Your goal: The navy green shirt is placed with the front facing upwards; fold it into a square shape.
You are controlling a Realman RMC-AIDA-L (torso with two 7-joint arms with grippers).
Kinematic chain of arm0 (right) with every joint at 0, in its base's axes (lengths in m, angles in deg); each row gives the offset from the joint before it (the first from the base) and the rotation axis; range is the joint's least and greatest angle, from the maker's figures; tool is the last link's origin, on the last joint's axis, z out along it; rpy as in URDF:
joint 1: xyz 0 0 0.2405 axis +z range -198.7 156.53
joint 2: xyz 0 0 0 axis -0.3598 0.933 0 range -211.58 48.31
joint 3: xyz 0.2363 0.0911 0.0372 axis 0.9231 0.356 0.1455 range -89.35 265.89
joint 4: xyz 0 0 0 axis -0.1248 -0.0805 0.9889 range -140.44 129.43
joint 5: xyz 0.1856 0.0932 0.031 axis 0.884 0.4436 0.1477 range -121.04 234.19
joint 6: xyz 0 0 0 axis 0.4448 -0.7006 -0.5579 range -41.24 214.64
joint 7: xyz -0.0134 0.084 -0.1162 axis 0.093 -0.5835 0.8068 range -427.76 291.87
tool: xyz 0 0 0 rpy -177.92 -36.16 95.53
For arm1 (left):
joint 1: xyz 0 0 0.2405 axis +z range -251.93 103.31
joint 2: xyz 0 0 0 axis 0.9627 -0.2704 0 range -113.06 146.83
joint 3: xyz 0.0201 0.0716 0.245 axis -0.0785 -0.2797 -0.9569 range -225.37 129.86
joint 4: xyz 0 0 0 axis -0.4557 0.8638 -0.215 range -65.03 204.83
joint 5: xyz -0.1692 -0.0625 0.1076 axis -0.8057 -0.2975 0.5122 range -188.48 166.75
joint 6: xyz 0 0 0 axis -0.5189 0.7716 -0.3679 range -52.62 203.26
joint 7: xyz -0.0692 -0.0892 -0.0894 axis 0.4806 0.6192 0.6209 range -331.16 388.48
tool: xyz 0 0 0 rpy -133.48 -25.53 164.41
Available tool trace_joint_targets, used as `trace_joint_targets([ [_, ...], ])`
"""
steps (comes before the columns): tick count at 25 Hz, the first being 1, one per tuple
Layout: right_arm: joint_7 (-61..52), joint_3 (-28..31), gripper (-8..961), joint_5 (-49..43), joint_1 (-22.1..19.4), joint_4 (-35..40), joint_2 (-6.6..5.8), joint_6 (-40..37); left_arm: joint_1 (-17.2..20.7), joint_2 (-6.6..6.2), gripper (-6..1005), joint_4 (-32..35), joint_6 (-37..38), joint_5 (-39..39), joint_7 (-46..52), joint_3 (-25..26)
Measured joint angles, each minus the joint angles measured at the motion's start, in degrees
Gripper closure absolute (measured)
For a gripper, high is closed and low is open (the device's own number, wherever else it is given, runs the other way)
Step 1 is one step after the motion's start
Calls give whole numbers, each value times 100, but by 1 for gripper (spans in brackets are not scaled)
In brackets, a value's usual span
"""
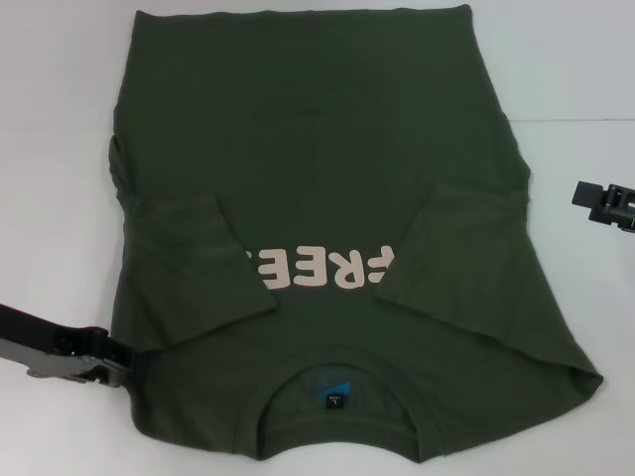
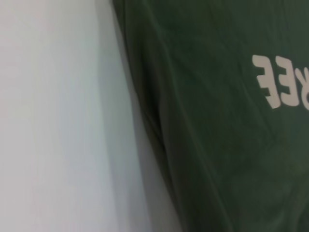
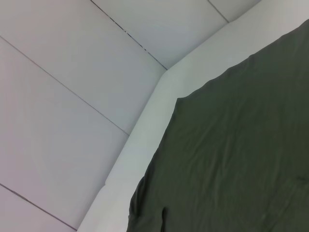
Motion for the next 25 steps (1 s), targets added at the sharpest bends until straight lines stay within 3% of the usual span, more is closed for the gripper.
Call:
trace_joint_targets([
  [5,0,0,26,0,0,0,0,-13,-4,27,606,-6,-94,11,59,-165],
  [12,-67,-6,35,-1,0,31,-36,-61,-6,-42,865,-5,-33,-37,97,30],
  [18,-1102,-28,44,-698,90,264,-291,-256,0,-50,947,-15,16,-40,46,72],
  [22,-2388,-252,49,-2015,331,942,-534,-517,6,-51,947,-17,94,-56,-15,136],
  [25,-2898,-244,53,-2886,592,1466,-579,-1047,3,-52,947,-18,142,-59,-52,138],
])
